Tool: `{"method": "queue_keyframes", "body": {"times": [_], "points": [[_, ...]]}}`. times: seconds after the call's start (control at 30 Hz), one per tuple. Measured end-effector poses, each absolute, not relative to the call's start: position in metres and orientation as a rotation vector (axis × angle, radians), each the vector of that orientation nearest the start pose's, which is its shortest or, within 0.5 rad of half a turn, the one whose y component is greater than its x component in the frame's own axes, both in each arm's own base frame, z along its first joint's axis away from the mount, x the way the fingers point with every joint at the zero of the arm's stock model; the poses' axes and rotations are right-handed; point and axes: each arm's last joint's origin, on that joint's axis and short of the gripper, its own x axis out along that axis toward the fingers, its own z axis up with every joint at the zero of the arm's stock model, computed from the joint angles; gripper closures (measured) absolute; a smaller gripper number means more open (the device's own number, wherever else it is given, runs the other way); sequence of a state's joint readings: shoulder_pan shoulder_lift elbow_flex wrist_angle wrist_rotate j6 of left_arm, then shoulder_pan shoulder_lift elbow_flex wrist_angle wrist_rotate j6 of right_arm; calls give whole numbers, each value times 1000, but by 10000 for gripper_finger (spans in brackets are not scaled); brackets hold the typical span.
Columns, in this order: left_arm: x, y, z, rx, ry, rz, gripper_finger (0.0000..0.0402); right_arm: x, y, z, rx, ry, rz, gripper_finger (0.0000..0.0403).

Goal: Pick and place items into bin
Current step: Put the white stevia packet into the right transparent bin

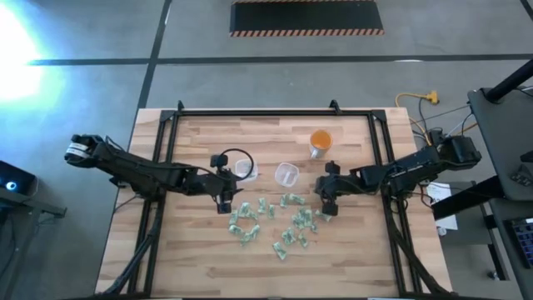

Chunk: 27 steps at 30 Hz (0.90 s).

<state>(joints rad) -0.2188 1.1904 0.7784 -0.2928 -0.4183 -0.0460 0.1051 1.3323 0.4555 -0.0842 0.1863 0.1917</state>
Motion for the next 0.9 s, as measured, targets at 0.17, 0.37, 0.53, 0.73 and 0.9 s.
{"method": "queue_keyframes", "body": {"times": [0.17,0.37,0.53,0.73,0.9], "points": [[239,-41,244,177,665,207,259,225,19,142,14,878,-136,390],[239,-41,244,177,665,209,259,241,21,163,-46,787,-95,390],[239,-41,244,179,665,212,259,255,21,183,-122,665,-67,390],[239,-41,245,179,665,213,259,268,14,194,-166,541,-83,390],[239,-41,245,180,666,213,259,278,6,188,-167,542,-113,390]]}}
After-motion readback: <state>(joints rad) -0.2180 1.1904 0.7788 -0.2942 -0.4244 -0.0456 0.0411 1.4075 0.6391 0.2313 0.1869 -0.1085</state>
